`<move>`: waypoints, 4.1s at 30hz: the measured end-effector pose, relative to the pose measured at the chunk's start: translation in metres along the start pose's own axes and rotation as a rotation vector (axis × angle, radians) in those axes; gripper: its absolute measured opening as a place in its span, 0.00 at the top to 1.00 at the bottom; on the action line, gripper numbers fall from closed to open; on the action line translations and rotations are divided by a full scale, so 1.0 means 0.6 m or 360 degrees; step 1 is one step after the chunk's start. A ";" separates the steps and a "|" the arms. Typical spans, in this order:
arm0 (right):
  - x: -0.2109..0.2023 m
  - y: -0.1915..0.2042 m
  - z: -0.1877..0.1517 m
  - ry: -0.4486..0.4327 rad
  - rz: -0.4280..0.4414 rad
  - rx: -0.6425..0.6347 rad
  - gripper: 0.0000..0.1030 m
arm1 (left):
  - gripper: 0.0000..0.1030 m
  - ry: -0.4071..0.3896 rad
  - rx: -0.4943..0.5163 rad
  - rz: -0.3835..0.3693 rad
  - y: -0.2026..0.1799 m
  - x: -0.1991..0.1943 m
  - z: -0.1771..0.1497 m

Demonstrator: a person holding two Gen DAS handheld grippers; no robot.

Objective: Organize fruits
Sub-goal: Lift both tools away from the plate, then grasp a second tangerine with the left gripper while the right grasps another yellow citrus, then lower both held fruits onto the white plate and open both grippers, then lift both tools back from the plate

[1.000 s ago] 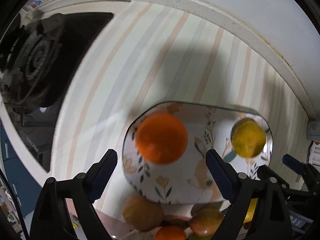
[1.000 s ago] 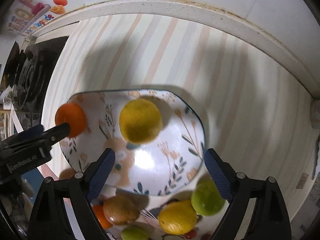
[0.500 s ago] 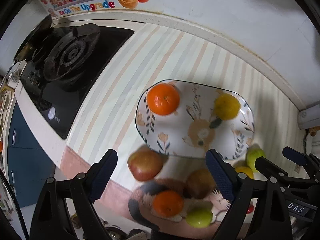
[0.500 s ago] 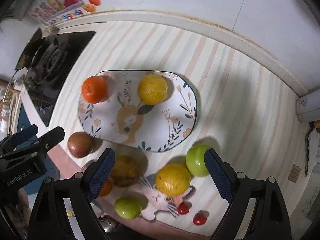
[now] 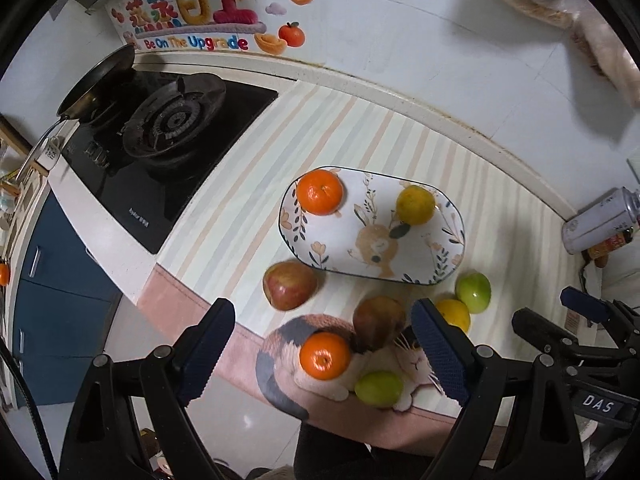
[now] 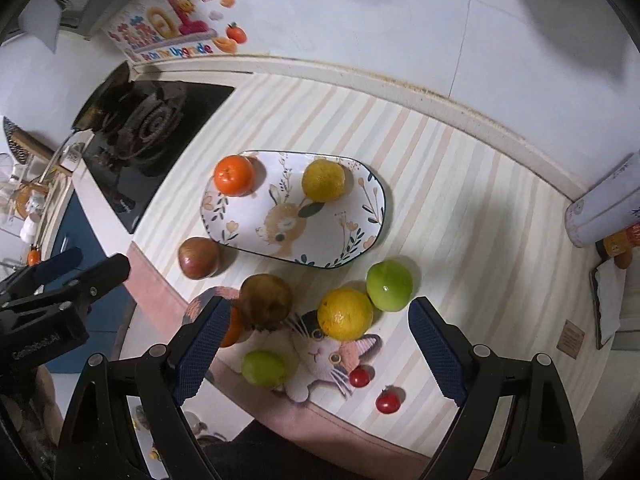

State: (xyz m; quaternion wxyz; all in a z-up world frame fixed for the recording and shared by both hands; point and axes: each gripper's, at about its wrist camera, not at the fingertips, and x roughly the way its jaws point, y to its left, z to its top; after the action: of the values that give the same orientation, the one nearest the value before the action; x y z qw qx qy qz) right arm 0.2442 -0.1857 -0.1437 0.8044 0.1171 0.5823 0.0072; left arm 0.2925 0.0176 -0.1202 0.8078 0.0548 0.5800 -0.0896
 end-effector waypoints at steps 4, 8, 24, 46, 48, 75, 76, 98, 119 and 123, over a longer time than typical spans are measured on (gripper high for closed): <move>-0.033 0.004 -0.016 -0.0043 0.0016 -0.0024 0.10 | 0.12 -0.0033 0.0000 -0.0022 -0.005 -0.026 -0.019; -0.045 0.002 -0.024 -0.0045 0.0061 -0.0016 0.10 | 0.12 -0.0052 0.0004 -0.0034 -0.013 -0.043 -0.032; 0.225 -0.069 -0.037 0.0361 0.0011 0.0218 0.15 | 0.03 0.0299 -0.0052 0.0124 0.023 0.180 -0.081; 0.291 -0.066 -0.035 0.0412 0.0059 0.0210 0.35 | 0.42 0.0510 0.0022 -0.0073 0.000 0.286 -0.116; 0.258 -0.066 -0.031 0.0359 0.0089 0.0212 0.35 | 0.42 0.0478 0.0011 -0.0109 0.001 0.259 -0.100; 0.415 0.077 0.136 0.0363 0.0260 0.0082 0.35 | 0.41 0.0527 -0.0188 -0.0213 0.081 0.345 0.141; 0.416 0.077 0.137 0.0364 0.0261 0.0080 0.35 | 0.41 0.0535 -0.0189 -0.0218 0.081 0.349 0.144; 0.317 0.032 0.116 0.0336 -0.0037 0.0031 0.10 | 0.15 0.0366 -0.0090 -0.0011 0.061 0.290 0.120; 0.073 0.009 0.010 0.0101 -0.0042 -0.0074 0.10 | 0.15 0.0067 -0.0072 -0.0030 0.011 0.077 0.007; 0.022 0.014 -0.011 0.0045 -0.0024 -0.0113 0.10 | 0.15 0.0007 -0.0061 -0.0052 -0.003 0.024 -0.017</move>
State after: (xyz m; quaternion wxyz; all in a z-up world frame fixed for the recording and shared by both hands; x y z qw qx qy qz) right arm 0.2432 -0.1743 -0.1564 0.7998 0.0839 0.5939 0.0234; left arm 0.2875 0.0167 -0.1373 0.8058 0.0300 0.5843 -0.0916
